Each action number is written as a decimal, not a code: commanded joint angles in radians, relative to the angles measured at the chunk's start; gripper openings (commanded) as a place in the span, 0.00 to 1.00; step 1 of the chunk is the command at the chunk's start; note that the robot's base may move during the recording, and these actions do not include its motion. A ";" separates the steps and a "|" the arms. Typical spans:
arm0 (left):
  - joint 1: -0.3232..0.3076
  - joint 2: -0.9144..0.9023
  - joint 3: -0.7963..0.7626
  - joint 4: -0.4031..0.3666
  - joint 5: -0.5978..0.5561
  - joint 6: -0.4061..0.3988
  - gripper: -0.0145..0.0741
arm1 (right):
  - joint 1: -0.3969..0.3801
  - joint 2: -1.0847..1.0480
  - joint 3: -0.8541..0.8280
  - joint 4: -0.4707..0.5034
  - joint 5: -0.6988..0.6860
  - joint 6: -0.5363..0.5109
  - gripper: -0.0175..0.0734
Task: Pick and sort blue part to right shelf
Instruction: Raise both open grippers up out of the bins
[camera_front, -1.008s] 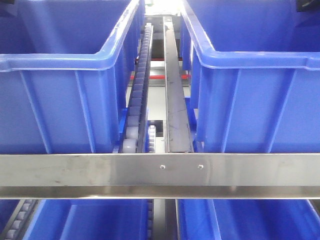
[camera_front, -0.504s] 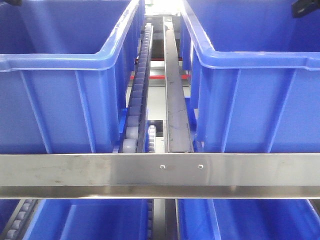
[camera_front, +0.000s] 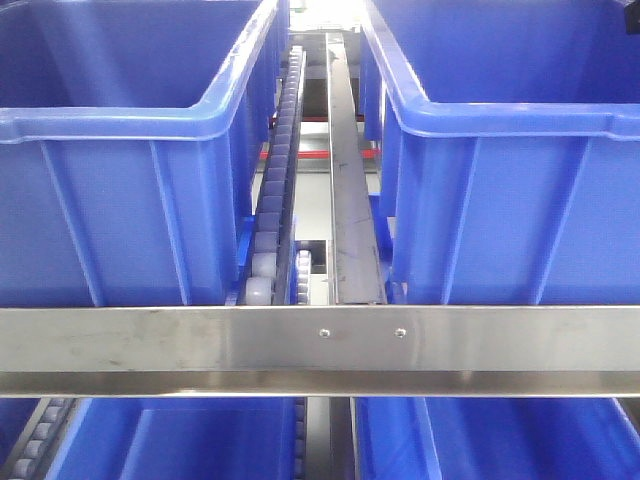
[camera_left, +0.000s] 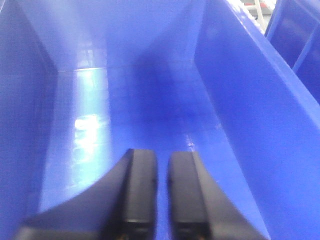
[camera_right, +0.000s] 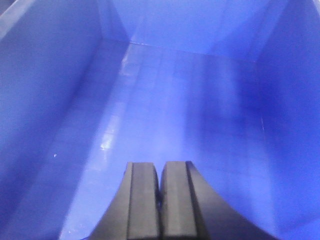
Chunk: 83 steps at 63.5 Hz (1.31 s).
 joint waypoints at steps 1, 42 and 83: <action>-0.006 -0.026 -0.038 -0.014 -0.079 -0.001 0.32 | 0.003 -0.030 -0.039 0.012 -0.077 0.006 0.27; 0.038 -0.365 0.196 -0.011 -0.134 0.003 0.32 | -0.055 -0.324 0.152 0.068 -0.150 0.009 0.27; 0.038 -0.991 0.622 -0.013 -0.159 0.003 0.32 | -0.055 -0.940 0.506 0.068 -0.142 0.009 0.27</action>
